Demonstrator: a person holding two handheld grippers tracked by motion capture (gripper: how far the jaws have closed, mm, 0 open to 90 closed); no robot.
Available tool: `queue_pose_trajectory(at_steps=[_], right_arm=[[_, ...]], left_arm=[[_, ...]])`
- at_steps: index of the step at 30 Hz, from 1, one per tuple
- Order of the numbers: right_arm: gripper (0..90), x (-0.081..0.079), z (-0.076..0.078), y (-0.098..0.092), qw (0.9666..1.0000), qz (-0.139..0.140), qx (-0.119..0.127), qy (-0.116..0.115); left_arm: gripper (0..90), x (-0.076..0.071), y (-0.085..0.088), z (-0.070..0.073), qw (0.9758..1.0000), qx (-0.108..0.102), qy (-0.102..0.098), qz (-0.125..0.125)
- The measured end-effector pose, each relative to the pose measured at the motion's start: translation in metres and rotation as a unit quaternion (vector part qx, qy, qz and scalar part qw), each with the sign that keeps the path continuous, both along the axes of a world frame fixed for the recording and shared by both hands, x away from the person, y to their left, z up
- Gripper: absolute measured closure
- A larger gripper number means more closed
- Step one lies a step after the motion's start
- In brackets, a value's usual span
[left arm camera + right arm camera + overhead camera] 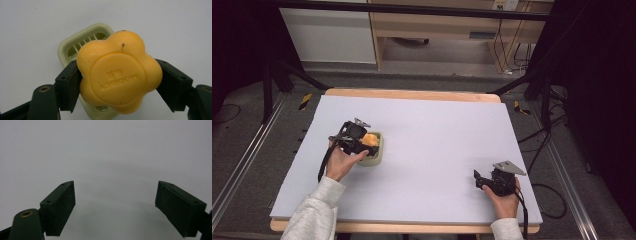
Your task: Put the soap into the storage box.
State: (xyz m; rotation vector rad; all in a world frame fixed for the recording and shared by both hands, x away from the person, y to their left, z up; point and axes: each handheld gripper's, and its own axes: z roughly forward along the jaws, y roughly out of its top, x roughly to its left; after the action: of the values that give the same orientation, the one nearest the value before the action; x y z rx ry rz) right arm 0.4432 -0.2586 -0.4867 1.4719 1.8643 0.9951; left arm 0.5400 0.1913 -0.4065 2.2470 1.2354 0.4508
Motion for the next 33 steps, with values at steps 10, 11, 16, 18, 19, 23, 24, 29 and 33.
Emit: queue_pose_trajectory(at_steps=[10, 11, 16, 18, 19, 23, 24, 29, 33], right_arm=[[16.7, 0.0, 0.0, 0.0, 1.0, 0.0, 0.0, 0.0], [16.6, 0.0, 0.0, 0.0, 1.0, 0.0, 0.0, 0.001], [16.7, 0.0, 0.0, 0.0, 1.0, 0.0, 0.0, 0.001], [16.7, 0.0, 0.0, 0.0, 1.0, 0.0, 0.0, 0.001], [16.7, 0.0, 0.0, 0.0, 1.0, 0.0, 0.0, 0.001], [16.7, 0.0, 0.0, 0.0, 1.0, -0.001, 0.0, 0.001], [16.7, 0.0, 0.0, 0.0, 1.0, -0.001, 0.0, 0.001], [16.7, 0.0, 0.0, 0.0, 1.0, -0.001, 0.0, 0.001], [16.7, 0.0, 0.0, 0.0, 1.0, 0.0, 0.0, 0.001]], left_arm=[[26.7, 0.008, 0.0, -0.01, 0.9999, 0.006, 0.013, 0.006], [26.8, 0.009, 0.001, -0.011, 0.9998, 0.009, 0.016, 0.004], [26.7, 0.01, 0.0, -0.016, 0.9997, 0.009, 0.019, 0.006], [26.8, 0.011, 0.0, -0.017, 0.9997, 0.012, 0.022, 0.007], [26.7, 0.011, 0.0, -0.018, 0.9996, 0.014, 0.023, 0.006], [26.7, 0.013, -0.001, -0.021, 0.9995, 0.016, 0.025, 0.011], [26.7, 0.013, -0.001, -0.022, 0.9994, 0.018, 0.028, 0.009], [26.7, 0.014, -0.001, -0.025, 0.9991, 0.024, 0.033, 0.01], [26.7, 0.014, -0.002, -0.028, 0.999, 0.026, 0.035, 0.011]])
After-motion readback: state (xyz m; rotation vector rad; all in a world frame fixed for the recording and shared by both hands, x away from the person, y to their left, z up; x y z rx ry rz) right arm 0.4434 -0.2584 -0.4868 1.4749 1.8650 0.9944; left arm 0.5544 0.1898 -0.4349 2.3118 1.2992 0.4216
